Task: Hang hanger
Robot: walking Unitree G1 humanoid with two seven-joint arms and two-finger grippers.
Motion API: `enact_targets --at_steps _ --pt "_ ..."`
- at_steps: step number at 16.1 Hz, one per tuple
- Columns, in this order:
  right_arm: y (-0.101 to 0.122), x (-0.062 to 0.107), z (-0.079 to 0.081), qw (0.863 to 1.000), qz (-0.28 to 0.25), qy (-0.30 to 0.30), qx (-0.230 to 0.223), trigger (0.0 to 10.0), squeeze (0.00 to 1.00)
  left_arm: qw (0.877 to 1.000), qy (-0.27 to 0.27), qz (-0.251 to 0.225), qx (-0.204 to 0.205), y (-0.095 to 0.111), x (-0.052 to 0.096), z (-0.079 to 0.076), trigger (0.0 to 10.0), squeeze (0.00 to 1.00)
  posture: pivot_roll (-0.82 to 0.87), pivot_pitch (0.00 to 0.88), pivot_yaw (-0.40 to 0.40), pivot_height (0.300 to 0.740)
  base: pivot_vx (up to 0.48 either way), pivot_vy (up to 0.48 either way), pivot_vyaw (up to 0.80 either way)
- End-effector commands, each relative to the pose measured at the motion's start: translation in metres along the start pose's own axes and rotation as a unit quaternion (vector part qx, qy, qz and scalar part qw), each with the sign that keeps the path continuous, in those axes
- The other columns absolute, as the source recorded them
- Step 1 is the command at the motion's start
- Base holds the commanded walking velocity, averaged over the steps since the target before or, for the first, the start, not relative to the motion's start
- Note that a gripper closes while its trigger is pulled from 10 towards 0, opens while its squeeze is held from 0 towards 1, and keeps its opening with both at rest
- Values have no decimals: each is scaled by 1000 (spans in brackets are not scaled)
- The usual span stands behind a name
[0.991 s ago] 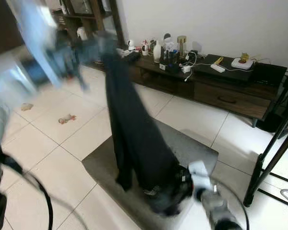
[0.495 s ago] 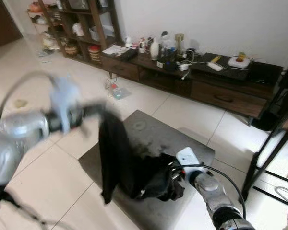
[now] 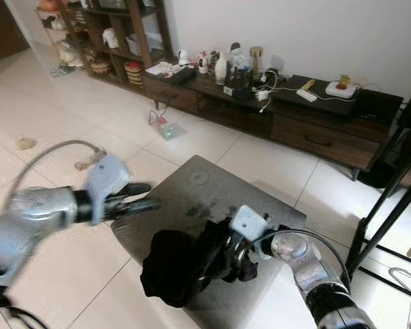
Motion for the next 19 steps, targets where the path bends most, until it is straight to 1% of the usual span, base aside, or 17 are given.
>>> enact_targets --at_steps 1,2,3,4,5,6,7,8,9,11,12,13,14,15,16,18,19 --pt "6 -1 4 1000 -13 22 9 0 0 1000 -8 -10 11 1 3 1 10000 1000 69 83 73 740 0 0 0" --pt "11 2 7 998 -15 46 30 0 0 999 -34 -20 19 -5 -7 -6 10000 1000 62 85 73 740 0 0 0" --pt "17 3 10 997 -22 55 41 0 0 998 -18 -56 26 -8 -17 -4 10000 1000 46 84 75 740 0 0 0" --pt "21 5 9 998 -27 43 39 0 0 994 48 -90 32 -21 -25 4 10000 1000 35 76 80 740 0 0 0" --pt "21 7 11 999 -25 35 33 0 0 977 100 -152 108 -36 -24 6 10000 1000 19 72 83 740 0 0 0" --pt "21 8 11 999 -25 36 31 0 0 973 107 -164 120 -38 -22 6 10000 1000 13 71 83 740 0 0 0" --pt "20 10 13 999 -21 33 27 0 0 969 164 -158 94 -51 -16 6 10000 1000 11 69 84 740 0 0 0" --pt "21 12 15 999 -21 30 23 0 0 964 206 -153 70 -63 -9 2 10000 1000 7 63 79 740 0 0 0" --pt "21 14 19 999 -20 33 18 0 0 958 232 -153 70 -79 0 -4 10000 0 8 54 70 740 0 0 0" --pt "21 16 21 999 -17 33 17 0 0 954 243 -154 79 -89 3 -6 10000 0 10 53 65 740 0 0 0" --pt "26 18 19 999 -16 35 22 0 0 963 236 -118 63 -111 7 -10 10000 0 6 49 60 740 0 0 0" --pt "29 19 18 999 -14 38 31 0 0 972 209 -89 61 -122 8 -16 10000 0 4 49 57 740 0 0 0" --pt "32 21 15 998 -14 41 37 0 0 977 185 -77 75 -127 6 -19 10000 0 6 53 53 740 0 0 0" --pt "34 23 13 998 -15 43 41 0 0 980 169 -72 80 -128 5 -20 10000 0 7 58 49 740 0 0 0" --pt "38 27 13 996 -12 57 60 0 0 985 136 -66 83 -126 2 -20 10000 0 7 61 45 740 0 0 0" --pt "38 37 15 991 15 86 101 0 0 990 91 -74 75 -111 -5 -12 10000 0 -2 70 52 740 0 0 0" --pt "38 38 15 991 15 87 100 0 0 991 87 -75 72 -109 -6 -10 10000 0 -2 70 52 740 0 0 0"
Point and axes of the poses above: a point about 5 cm out from each wrist's last joint towards the gripper, its own x axis pointing back from the gripper into the wrist, its own y axis along the axis of the wrist's last joint, z = x × y, the point moved 1 cm from there along -x, pointing out of the wrist towards the gripper, and after that the axes turned 15 degrees about x, right-handed, at the moved point
